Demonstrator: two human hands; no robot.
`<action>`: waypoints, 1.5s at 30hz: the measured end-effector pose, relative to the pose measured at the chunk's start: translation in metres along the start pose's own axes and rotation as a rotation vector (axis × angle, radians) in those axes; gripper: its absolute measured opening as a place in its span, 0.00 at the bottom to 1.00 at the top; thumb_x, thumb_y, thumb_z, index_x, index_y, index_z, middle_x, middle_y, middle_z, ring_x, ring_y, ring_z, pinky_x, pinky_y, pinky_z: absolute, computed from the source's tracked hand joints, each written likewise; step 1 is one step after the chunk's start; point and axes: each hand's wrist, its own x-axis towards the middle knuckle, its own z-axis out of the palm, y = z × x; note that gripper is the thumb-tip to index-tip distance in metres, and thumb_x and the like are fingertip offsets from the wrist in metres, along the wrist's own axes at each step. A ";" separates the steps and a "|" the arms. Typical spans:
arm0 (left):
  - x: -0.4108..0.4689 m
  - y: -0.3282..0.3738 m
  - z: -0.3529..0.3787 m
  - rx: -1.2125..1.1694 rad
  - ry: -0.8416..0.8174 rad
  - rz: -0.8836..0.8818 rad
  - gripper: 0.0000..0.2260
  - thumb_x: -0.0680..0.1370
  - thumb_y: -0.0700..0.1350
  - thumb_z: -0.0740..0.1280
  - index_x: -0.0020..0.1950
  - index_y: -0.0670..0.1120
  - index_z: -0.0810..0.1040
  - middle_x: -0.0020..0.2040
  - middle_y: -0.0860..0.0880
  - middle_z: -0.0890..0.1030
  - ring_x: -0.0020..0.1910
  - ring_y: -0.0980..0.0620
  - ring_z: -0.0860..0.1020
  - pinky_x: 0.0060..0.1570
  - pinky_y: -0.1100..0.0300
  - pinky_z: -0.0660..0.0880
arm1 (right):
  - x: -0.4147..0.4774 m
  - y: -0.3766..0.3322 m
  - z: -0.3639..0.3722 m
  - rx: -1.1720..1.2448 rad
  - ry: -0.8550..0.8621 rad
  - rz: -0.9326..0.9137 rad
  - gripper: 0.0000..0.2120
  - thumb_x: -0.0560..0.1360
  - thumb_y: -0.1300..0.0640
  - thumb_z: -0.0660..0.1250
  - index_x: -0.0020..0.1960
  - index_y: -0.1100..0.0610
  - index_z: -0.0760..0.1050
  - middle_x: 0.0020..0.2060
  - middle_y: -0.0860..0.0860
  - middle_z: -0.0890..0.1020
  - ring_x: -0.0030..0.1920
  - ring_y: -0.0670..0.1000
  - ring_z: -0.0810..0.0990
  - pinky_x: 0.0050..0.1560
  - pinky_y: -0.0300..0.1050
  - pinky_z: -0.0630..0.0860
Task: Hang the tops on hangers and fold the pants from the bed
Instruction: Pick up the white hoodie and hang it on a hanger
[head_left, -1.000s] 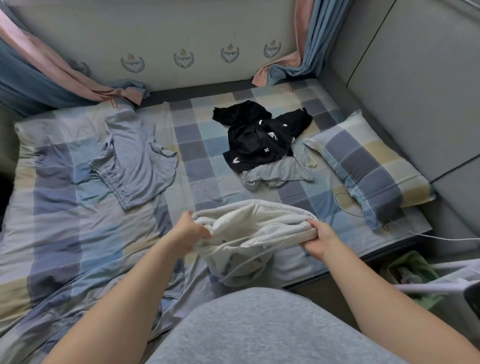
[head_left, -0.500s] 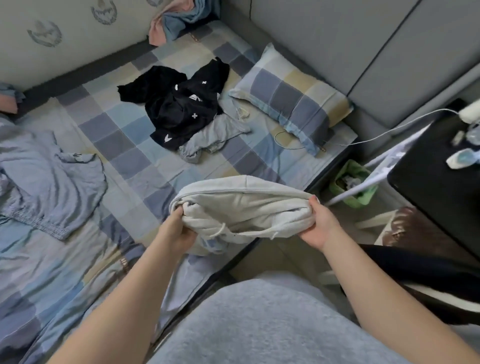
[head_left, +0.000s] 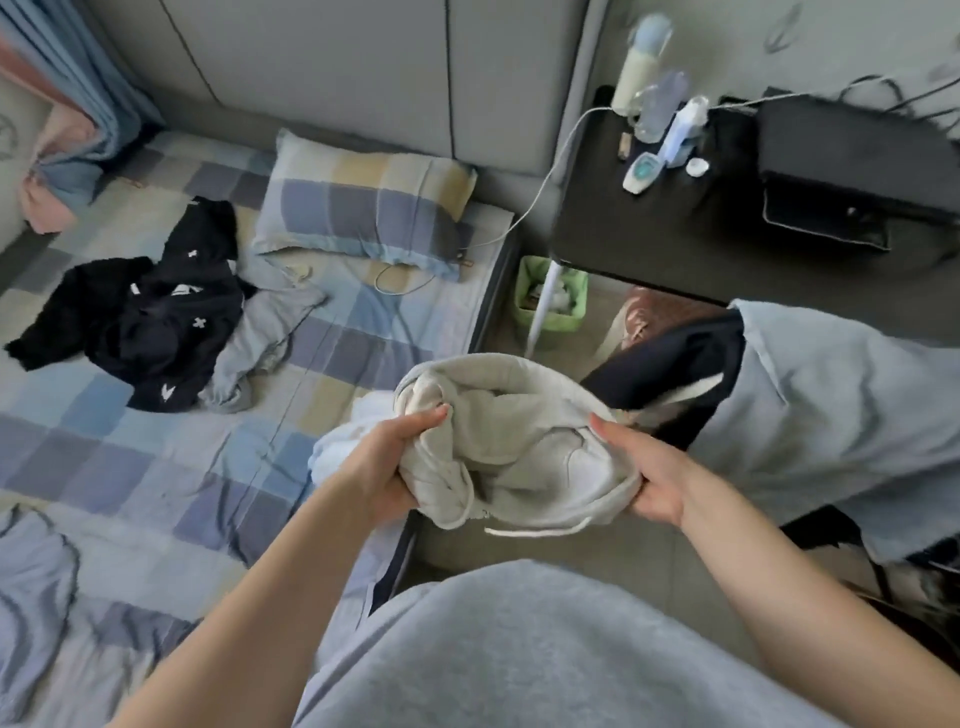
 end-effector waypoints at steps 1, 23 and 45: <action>0.003 -0.013 0.016 0.019 -0.009 -0.011 0.22 0.69 0.49 0.77 0.61 0.43 0.83 0.58 0.37 0.83 0.57 0.38 0.83 0.52 0.42 0.80 | -0.011 0.012 -0.023 -0.043 0.005 0.021 0.27 0.65 0.49 0.78 0.61 0.59 0.82 0.58 0.58 0.84 0.56 0.58 0.85 0.50 0.51 0.82; 0.019 -0.208 0.395 1.023 -0.441 -0.007 0.16 0.74 0.58 0.74 0.56 0.50 0.82 0.46 0.50 0.87 0.44 0.49 0.86 0.44 0.52 0.82 | -0.278 0.148 -0.314 0.438 0.787 -0.439 0.18 0.76 0.57 0.72 0.64 0.61 0.78 0.56 0.58 0.85 0.56 0.58 0.84 0.61 0.57 0.79; -0.090 -0.080 0.898 0.811 -1.338 0.463 0.16 0.81 0.53 0.67 0.64 0.44 0.78 0.56 0.44 0.83 0.55 0.46 0.82 0.61 0.48 0.78 | -0.590 -0.129 -0.381 0.470 1.685 -1.191 0.16 0.75 0.62 0.72 0.62 0.64 0.77 0.54 0.59 0.85 0.53 0.57 0.85 0.55 0.50 0.81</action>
